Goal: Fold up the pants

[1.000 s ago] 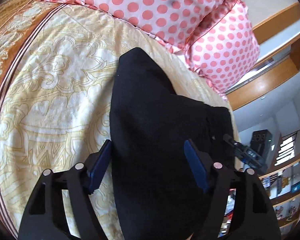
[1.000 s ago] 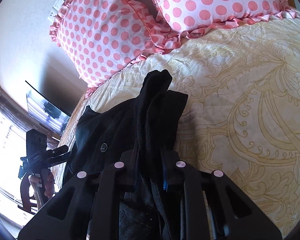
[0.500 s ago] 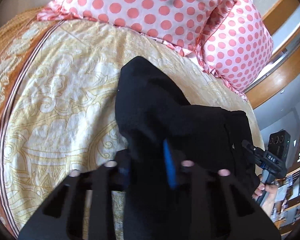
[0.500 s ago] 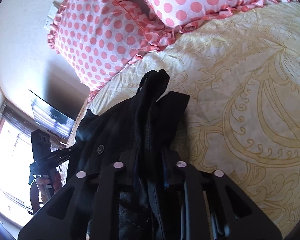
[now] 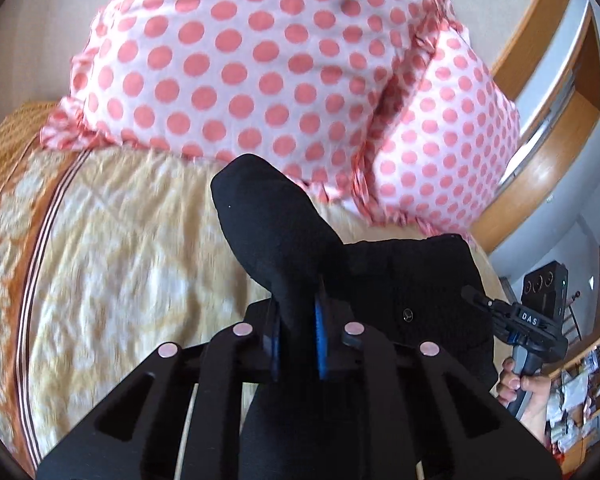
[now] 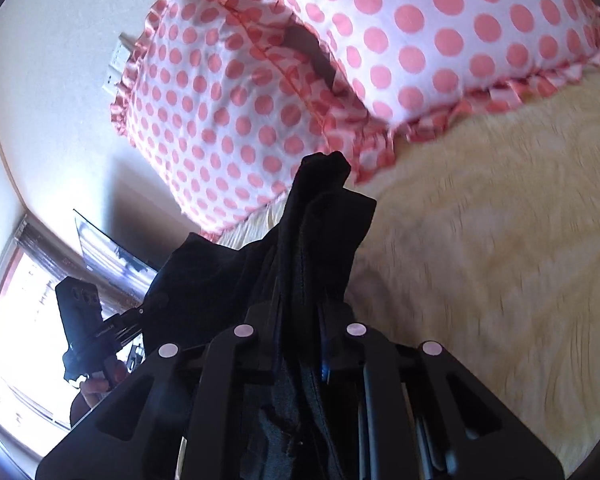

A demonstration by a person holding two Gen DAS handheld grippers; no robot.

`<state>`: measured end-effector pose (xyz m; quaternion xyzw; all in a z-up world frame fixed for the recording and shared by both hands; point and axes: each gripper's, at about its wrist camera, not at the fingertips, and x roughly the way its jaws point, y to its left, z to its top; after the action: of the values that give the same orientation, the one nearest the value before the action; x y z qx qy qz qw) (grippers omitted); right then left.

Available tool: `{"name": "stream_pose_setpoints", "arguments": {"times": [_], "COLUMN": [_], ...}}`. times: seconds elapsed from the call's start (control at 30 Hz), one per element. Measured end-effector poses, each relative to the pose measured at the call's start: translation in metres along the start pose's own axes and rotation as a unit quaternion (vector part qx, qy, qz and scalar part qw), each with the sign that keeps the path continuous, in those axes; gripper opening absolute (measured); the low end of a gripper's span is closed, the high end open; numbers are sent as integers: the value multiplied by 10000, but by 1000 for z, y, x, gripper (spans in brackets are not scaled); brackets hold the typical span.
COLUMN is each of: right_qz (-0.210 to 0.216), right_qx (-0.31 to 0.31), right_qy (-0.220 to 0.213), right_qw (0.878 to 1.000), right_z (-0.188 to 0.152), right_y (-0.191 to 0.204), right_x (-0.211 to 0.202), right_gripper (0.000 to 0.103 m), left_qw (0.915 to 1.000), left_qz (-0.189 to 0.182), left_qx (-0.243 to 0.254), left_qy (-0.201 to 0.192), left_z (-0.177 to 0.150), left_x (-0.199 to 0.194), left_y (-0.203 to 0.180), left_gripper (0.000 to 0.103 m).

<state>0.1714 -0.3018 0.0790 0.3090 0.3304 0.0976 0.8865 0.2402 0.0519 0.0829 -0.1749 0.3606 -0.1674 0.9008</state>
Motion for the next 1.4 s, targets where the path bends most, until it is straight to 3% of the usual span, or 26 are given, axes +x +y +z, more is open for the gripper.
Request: {"name": "stream_pose_setpoints", "arguments": {"times": [0.07, 0.17, 0.33, 0.4, 0.43, 0.53, 0.63, 0.73, 0.8, 0.87, 0.97, 1.1, 1.13, 1.3, 1.37, 1.4], "right_qz": [9, -27, -941, -1076, -1211, -1747, -2222, -2047, -1890, -1908, -2084, -2556, -2593, -2588, -2446, -2351], "right_qx": [74, 262, 286, 239, 203, -96, -620, -1263, -1609, -2051, -2326, -2547, -2533, -2418, -2127, -2010], "right_qy": [-162, -224, 102, 65, 54, 74, -428, -650, -456, -153, 307, 700, 654, 606, 419, 300], "right_qw": [9998, 9994, 9951, 9939, 9924, 9846, 9721, 9685, 9676, 9598, 9495, 9300, 9297, 9332, 9451, 9505], "right_z": [18, 33, 32, 29, 28, 24, 15, -6, -21, -44, -67, -81, -81, -83, -85, -89], "right_y": [-6, -19, -38, -38, -36, -28, -10, 21, 39, 56, 64, 60, 60, 59, 59, 61], "right_x": [13, 31, 59, 59, 58, 54, 22, -6, -5, 2, 20, 49, 50, 48, 33, 25], "right_gripper": [14, 14, 14, 16, 22, 33, 33, 33, 33, 33, 33, 39, 39, 40, 42, 51], "left_qw": [9998, 9991, 9951, 9948, 9943, 9925, 9887, 9908, 9930, 9933, 9899, 9884, 9881, 9851, 9852, 9861], "left_qz": [36, 388, 933, 953, 1008, 1194, 1458, 1103, 767, 575, 693, 938, 985, 1185, 1217, 1169], "left_qx": [-142, -91, -159, -187, -170, -143, 121, 476, 688, 886, 1229, 1080, 957, 1055, 1001, 972], "left_qy": [-124, -159, 288, 310, 288, 199, -328, -624, -576, -464, -108, 502, 689, 670, 680, 666], "left_z": [15, 31, 26, 20, 18, 17, 16, 0, -20, -44, -75, -95, -97, -101, -105, -108], "left_x": [11, 36, 79, 84, 84, 72, 32, -8, -24, -28, -15, 21, 33, 43, 32, 24], "left_y": [5, 9, 32, 37, 37, 34, 25, -4, -26, -49, -74, -65, -58, -61, -66, -68], "left_gripper": [12, 13, 16, 25, 28, 54, 64, 79, 90, 93, 94, 94, 94, 101, 101, 101]}}
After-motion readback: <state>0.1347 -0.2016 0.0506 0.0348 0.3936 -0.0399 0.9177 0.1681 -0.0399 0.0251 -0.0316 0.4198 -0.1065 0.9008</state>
